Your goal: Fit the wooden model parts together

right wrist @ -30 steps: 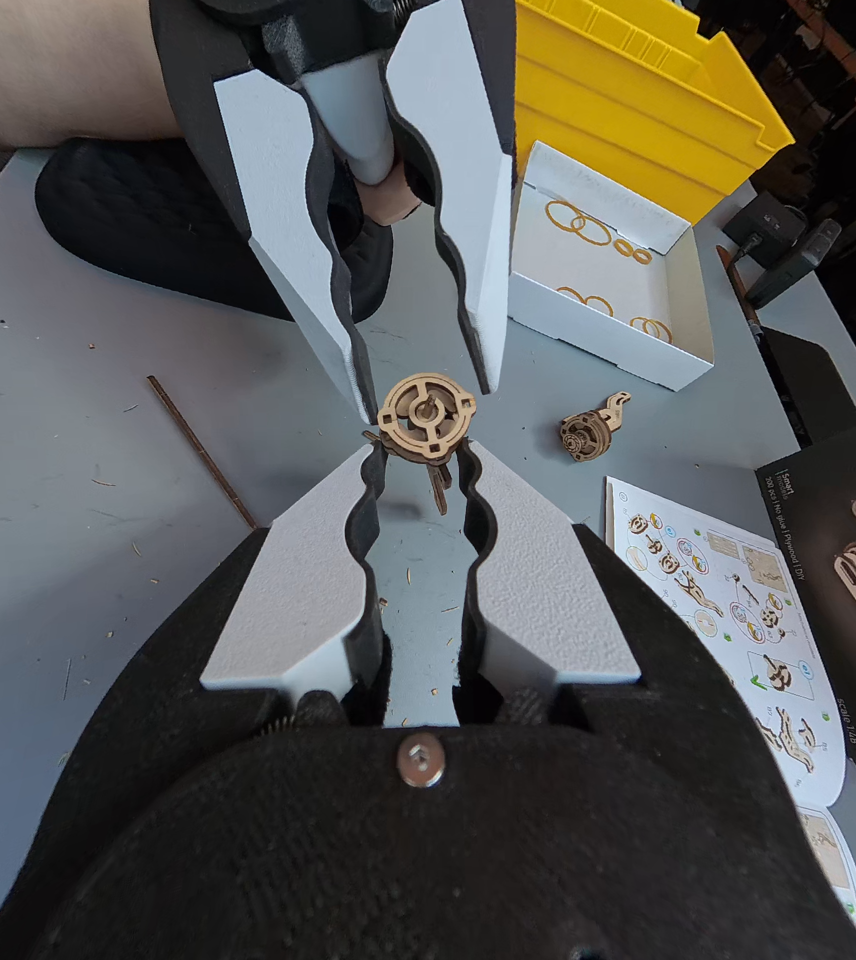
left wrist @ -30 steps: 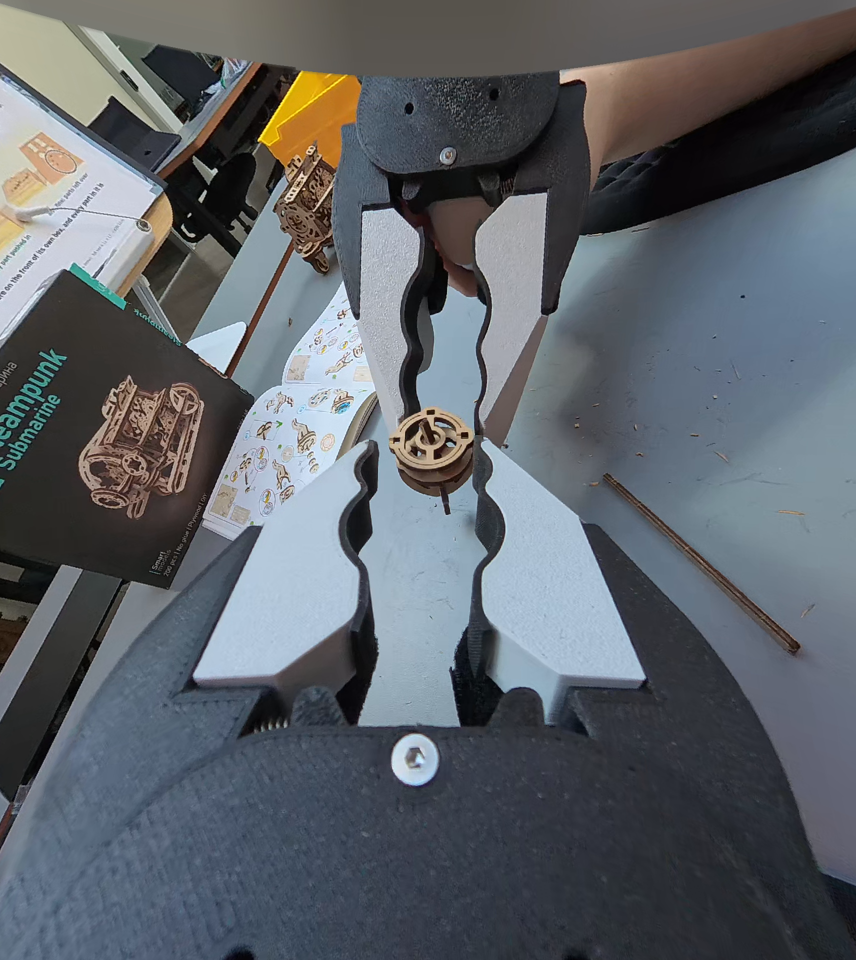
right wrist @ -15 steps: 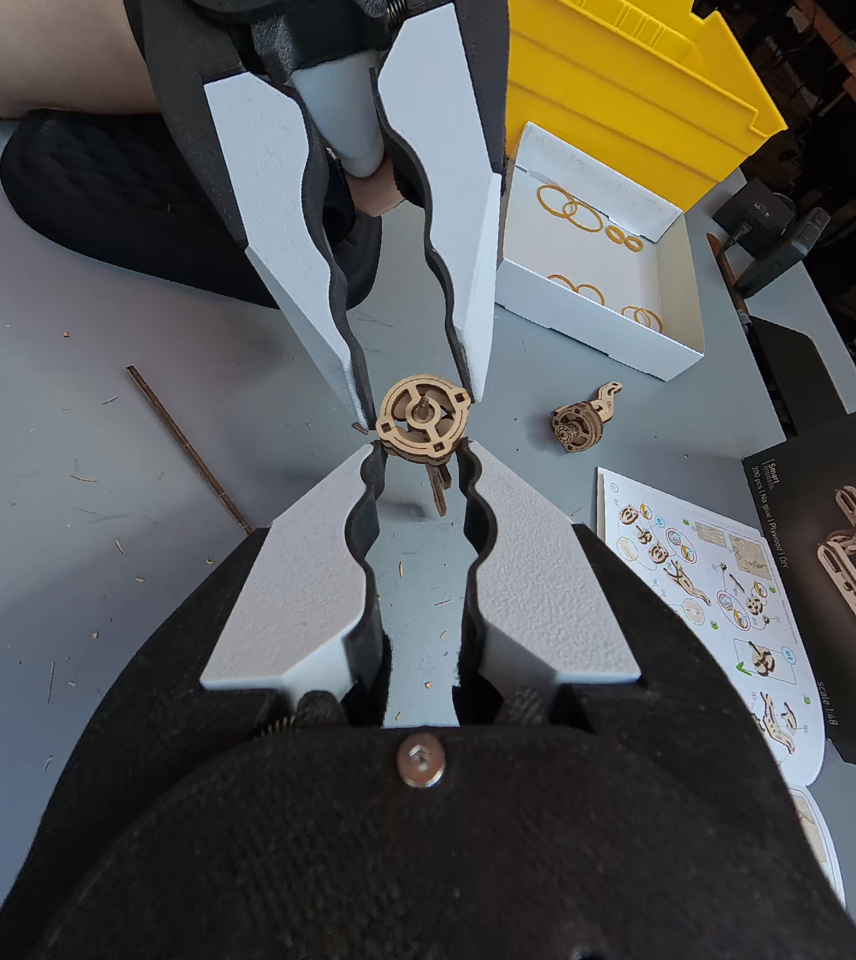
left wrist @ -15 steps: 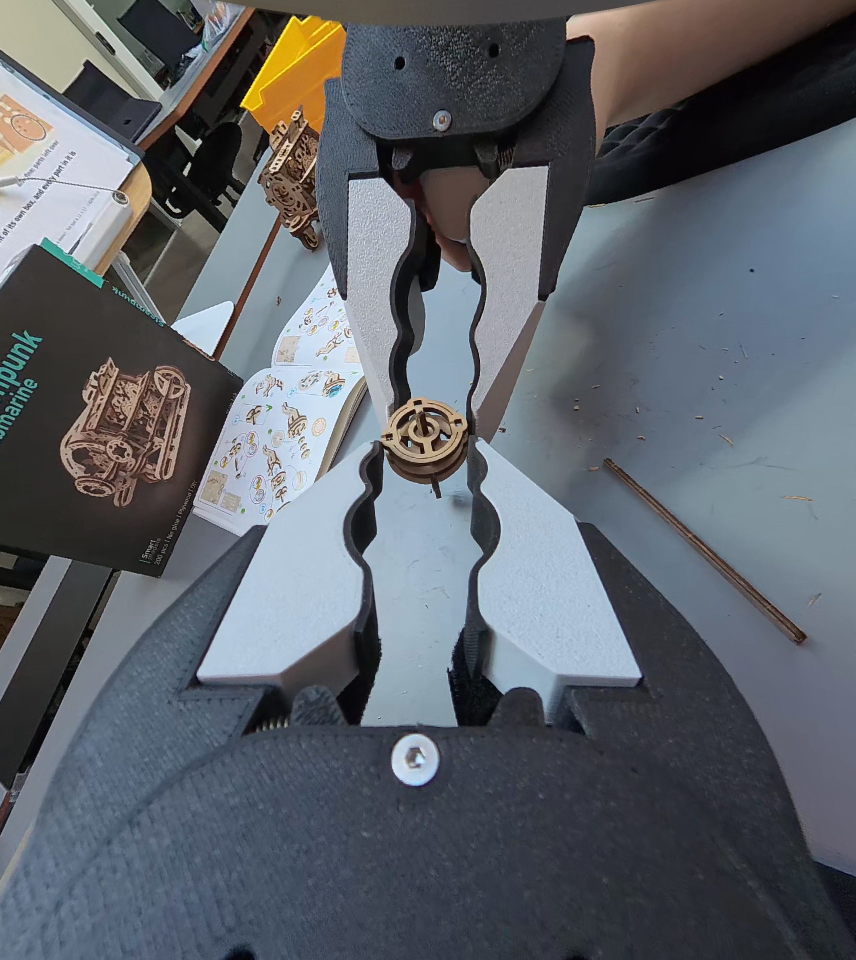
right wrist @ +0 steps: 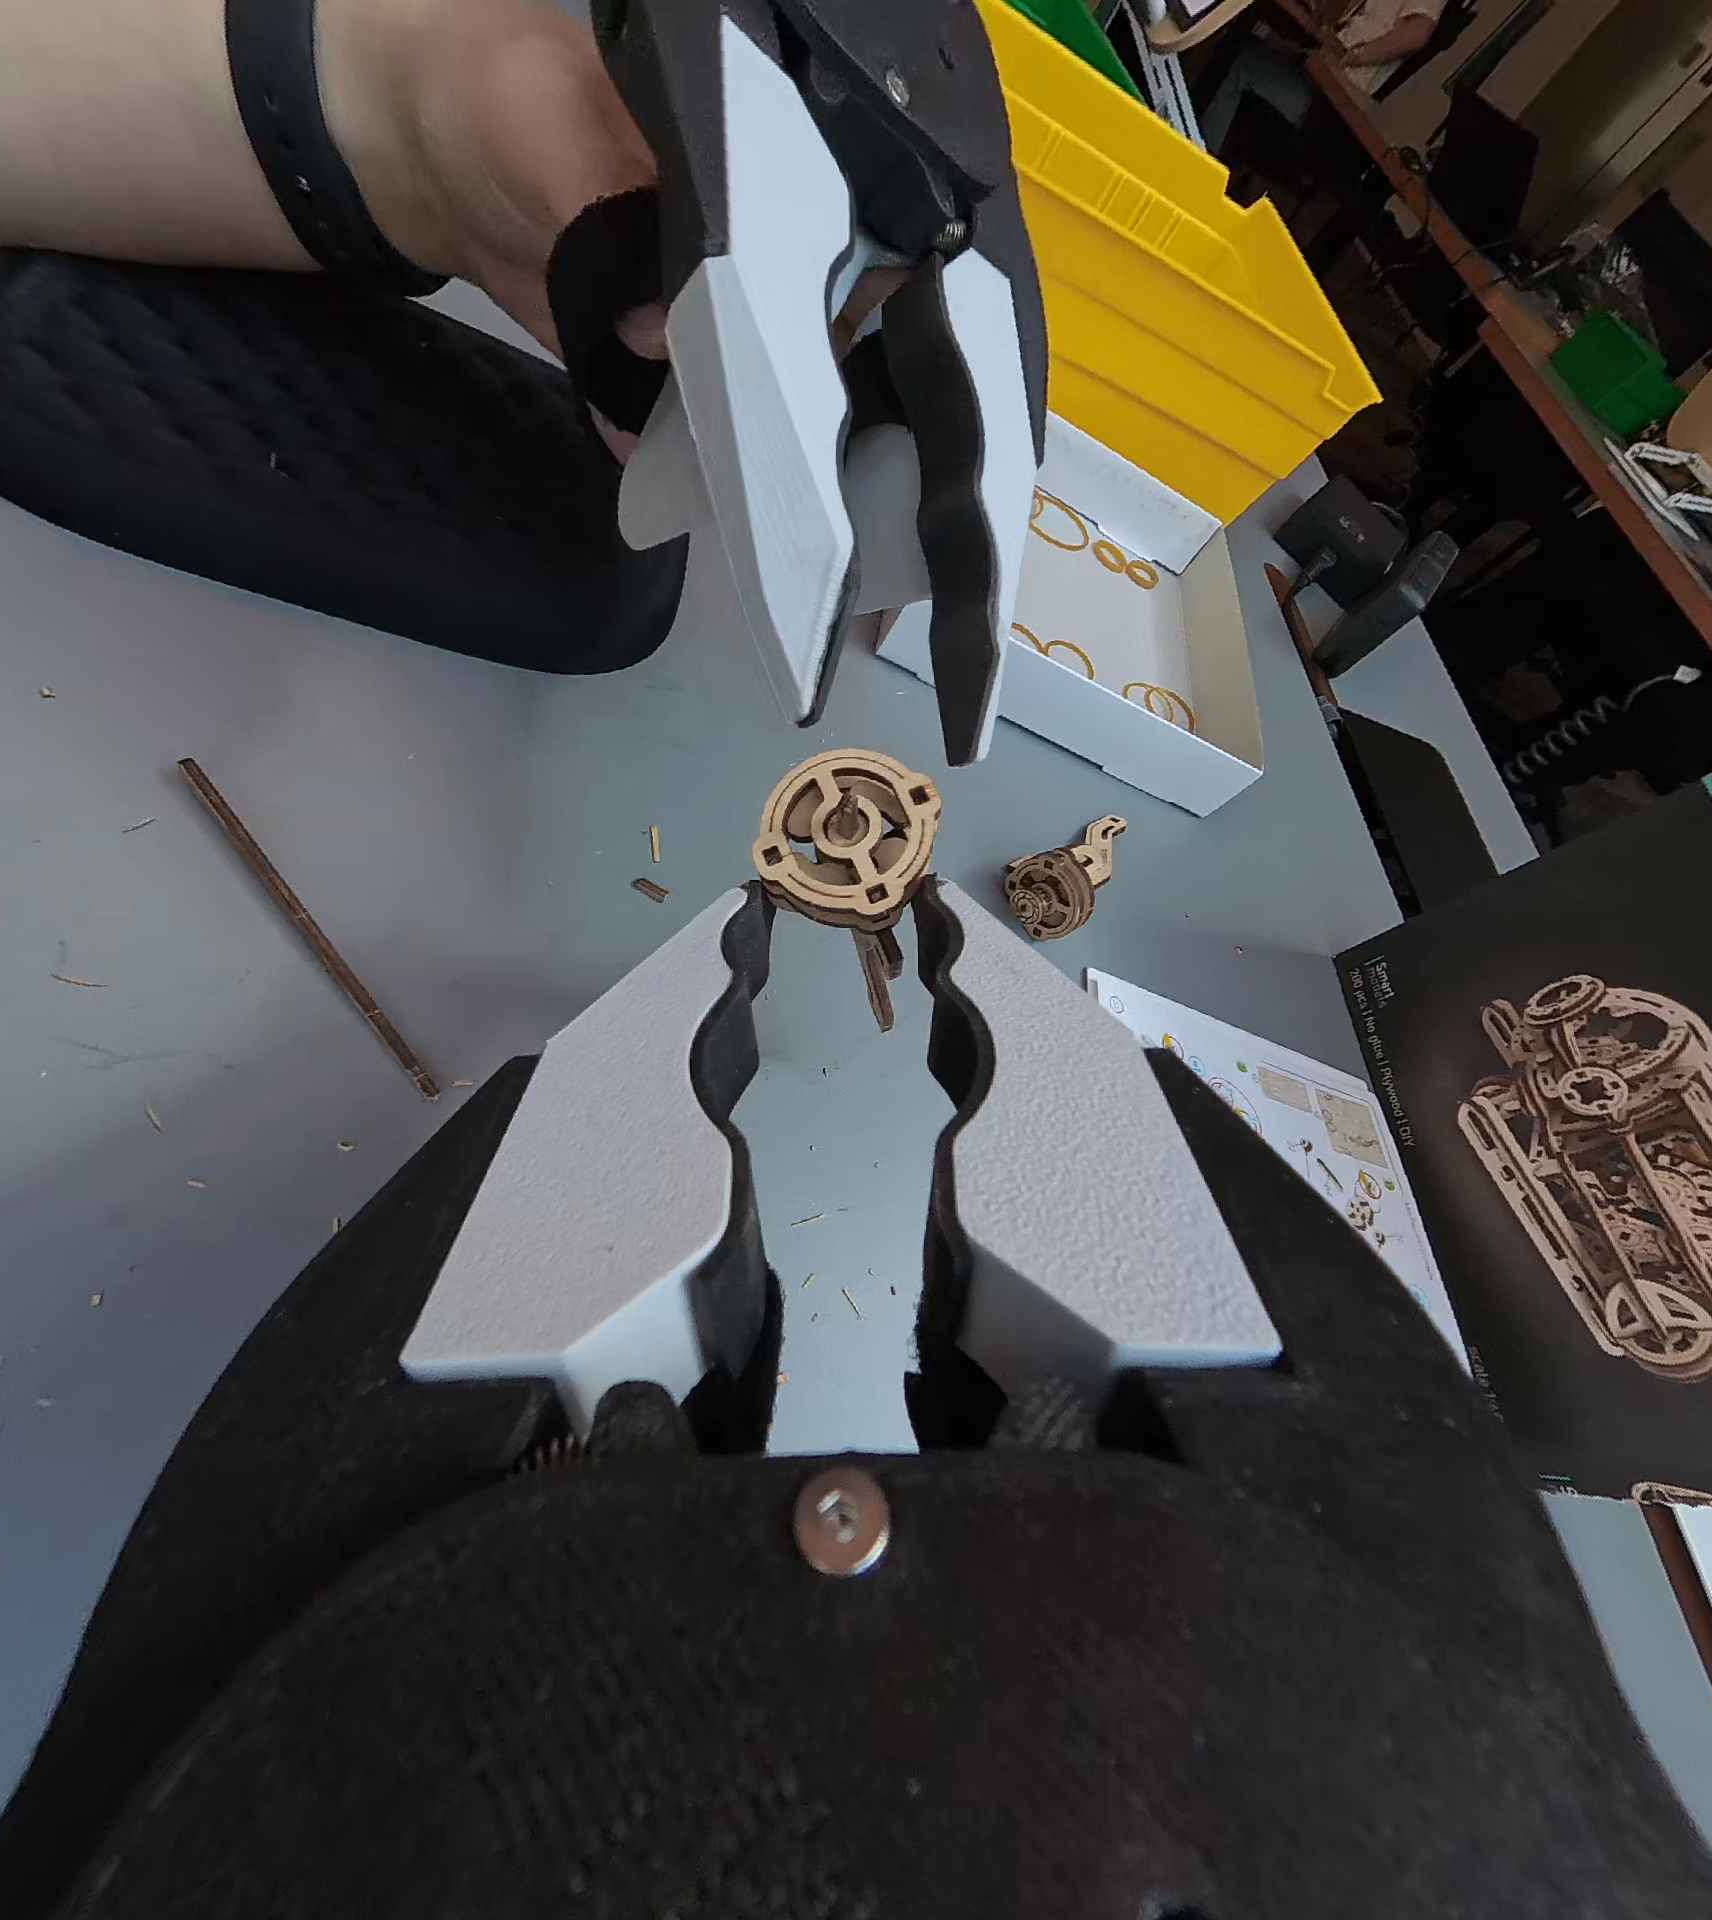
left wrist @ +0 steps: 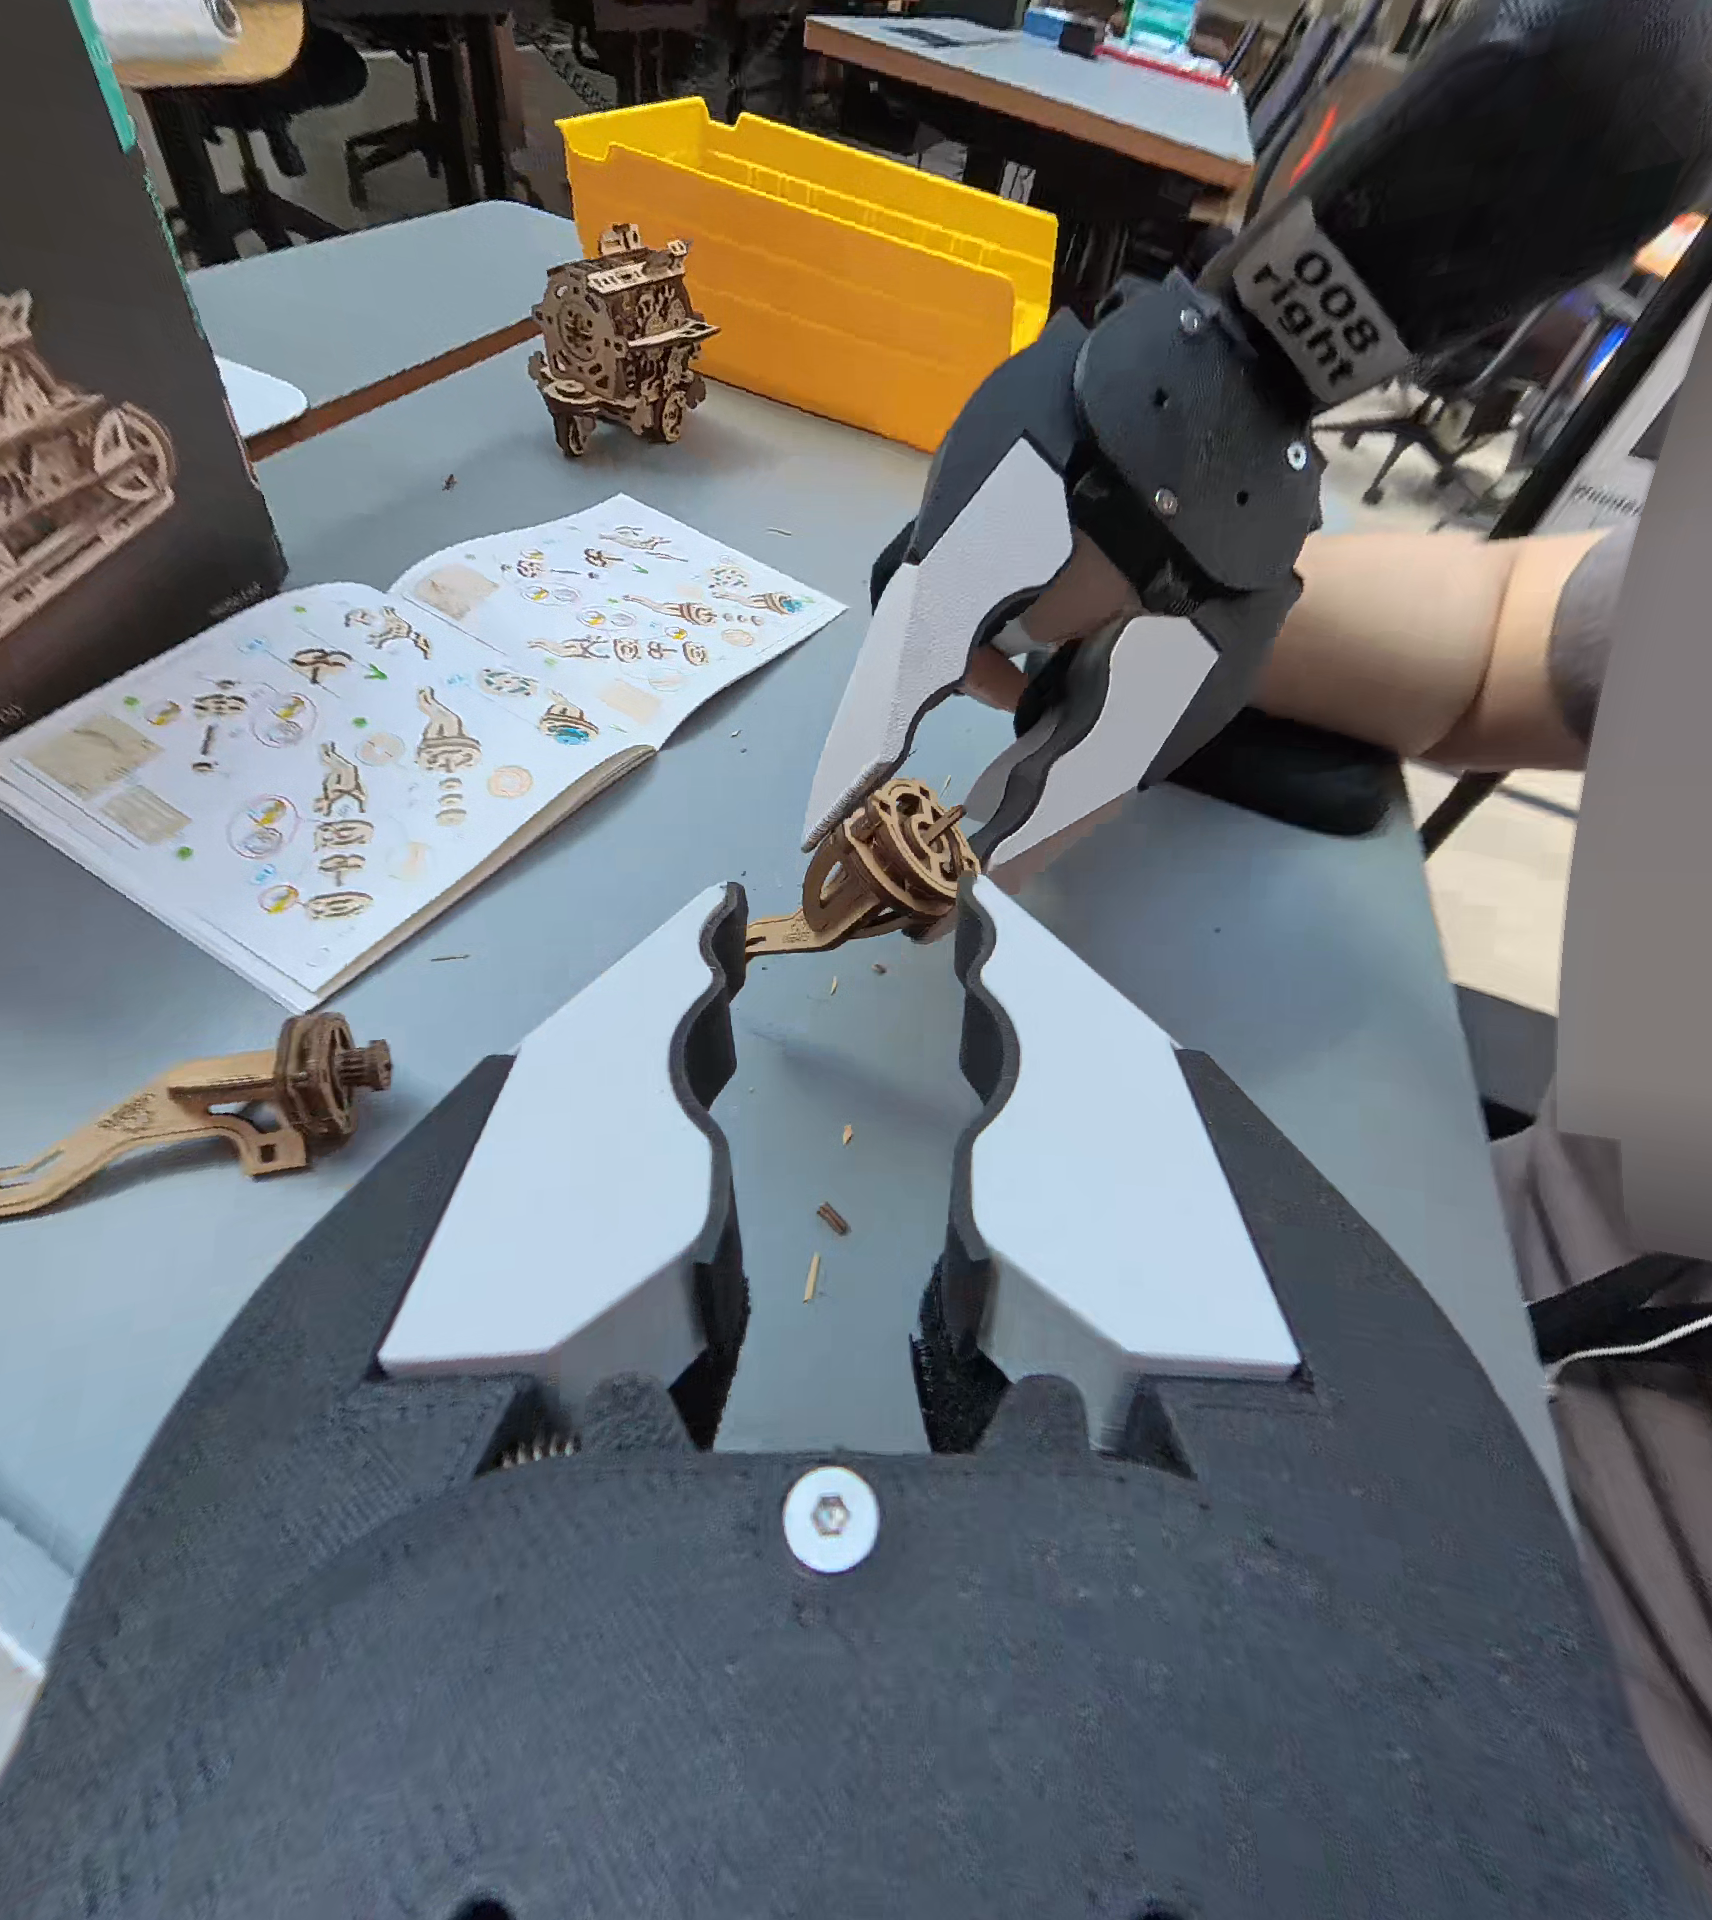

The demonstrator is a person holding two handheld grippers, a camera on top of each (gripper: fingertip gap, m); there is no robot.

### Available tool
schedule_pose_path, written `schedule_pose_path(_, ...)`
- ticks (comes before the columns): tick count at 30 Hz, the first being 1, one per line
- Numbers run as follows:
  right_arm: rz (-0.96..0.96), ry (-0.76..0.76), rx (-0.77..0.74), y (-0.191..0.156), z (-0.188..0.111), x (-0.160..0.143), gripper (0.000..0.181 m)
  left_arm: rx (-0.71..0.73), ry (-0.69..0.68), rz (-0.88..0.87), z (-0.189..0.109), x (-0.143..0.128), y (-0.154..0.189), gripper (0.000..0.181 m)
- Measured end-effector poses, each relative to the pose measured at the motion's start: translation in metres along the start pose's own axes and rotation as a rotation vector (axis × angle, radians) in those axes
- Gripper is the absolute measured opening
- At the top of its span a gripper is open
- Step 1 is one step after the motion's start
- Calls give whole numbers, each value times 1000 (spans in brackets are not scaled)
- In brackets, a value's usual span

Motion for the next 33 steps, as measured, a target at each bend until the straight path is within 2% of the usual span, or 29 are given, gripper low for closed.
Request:
schedule_pose_path(2, -22, 3, -23, 0, -1, 1, 27, -66, 42, -113, -2, 2, -4, 34)
schedule_pose_path(5, -57, -6, -49, -1, -1, 3, 27, -85, 75, -215, -3, 4, -9, 31)
schedule_pose_path(11, -154, -48, -103, -6, 1, 4, 27, -120, 53, -279, 1, 2, -7, 32)
schedule_pose_path(25, -198, -73, -137, -7, 3, 5, 27, -109, -27, -280, 12, -5, -4, 30)
schedule_pose_path(33, -195, -96, -140, -6, 6, 2, 27, -104, -33, -260, 15, -6, -3, 11)
Point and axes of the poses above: each gripper's, where its closed fingertips meet, z out along the fingers, x out of its top, y = z × x across the jaws, the point moved 9 cm from there along -z, back along the fingers, and after that the axes turned 8 degrees about x, right-handed, at the moved point
